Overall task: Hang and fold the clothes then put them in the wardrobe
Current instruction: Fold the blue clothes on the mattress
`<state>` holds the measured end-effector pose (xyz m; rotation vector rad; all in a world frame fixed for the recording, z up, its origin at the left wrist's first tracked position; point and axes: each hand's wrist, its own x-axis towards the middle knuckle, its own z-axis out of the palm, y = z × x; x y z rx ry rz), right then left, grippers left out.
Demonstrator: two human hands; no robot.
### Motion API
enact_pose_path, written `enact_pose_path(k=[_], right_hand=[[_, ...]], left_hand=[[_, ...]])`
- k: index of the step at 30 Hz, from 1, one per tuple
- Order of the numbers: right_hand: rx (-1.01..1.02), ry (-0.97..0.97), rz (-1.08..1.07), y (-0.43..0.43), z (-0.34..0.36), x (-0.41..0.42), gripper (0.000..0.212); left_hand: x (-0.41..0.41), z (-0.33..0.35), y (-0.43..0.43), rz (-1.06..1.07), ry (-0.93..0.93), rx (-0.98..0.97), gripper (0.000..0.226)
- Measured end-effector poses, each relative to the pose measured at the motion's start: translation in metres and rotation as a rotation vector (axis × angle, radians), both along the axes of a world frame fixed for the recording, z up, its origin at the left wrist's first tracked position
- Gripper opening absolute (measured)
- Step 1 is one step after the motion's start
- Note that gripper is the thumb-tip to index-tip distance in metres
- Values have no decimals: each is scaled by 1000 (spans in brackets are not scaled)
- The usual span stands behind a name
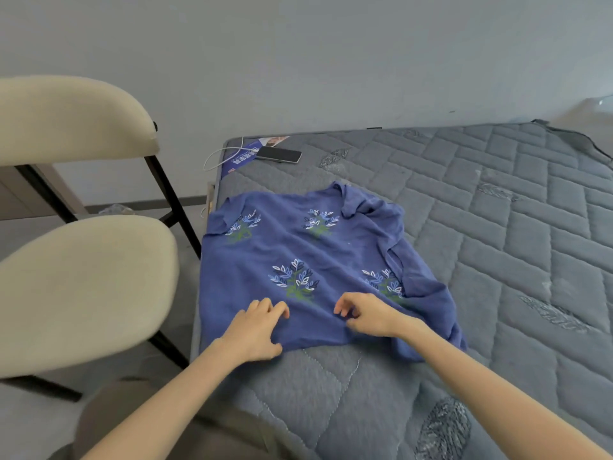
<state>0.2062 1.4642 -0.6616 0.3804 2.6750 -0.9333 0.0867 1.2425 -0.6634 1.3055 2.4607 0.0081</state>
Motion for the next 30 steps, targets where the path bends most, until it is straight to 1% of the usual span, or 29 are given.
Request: enact_pose_path(k=[2,4,7,10,12,14,15,16,18,20,21,23,24,26,27,28,30], right_hand=[[189,-56,77,-9,-11,11,39],[369,-65,107,-22,-22,17,43],[512,5,151,-40,-32,12,43],[596,79,187,-49,-35,2,29],[558,108,174,-52,-35,-3,23],[453,141,109,-53,-33,-6,19],[408,155,80,-54,-30,-7,17],[374,160,65,-54,-28,-8,16],[318,138,68,-56,-24,-9,17],[282,93,98,-62,-20,-10,15],[273,59,116,-65,-19,-11,15],[259,-45,151,-72,-19,-12,18],[250,-111,169,-74,-20,-12,21],[240,-215,200,-78,-20,-14,27],[241,-231,200,-79,-20,-16,27],[239,-224,186,-80,-19,-19,27],[221,-166,137,-81,-16,-26,26]], left_hand=[[6,-7,-12,6,68,-129,55],[9,-16,-23,47,121,-211,59],[9,-26,-38,114,200,-219,58],[7,-28,-50,149,275,-181,44],[0,-24,-57,159,308,-139,31],[-9,-15,-66,164,323,5,23],[-13,-8,-70,130,319,76,24],[-18,-3,-74,71,354,122,31],[-24,8,-81,11,433,127,42],[-28,10,-88,-39,386,45,35],[-32,6,-91,-30,355,22,34],[-35,-2,-99,-28,220,-126,43],[-34,-4,-102,-29,152,-168,46],[-32,-3,-105,7,-2,-193,52],[-33,-2,-106,36,-91,-185,54],[-34,-1,-107,59,-166,-170,54],[-39,2,-106,90,-235,-133,52]])
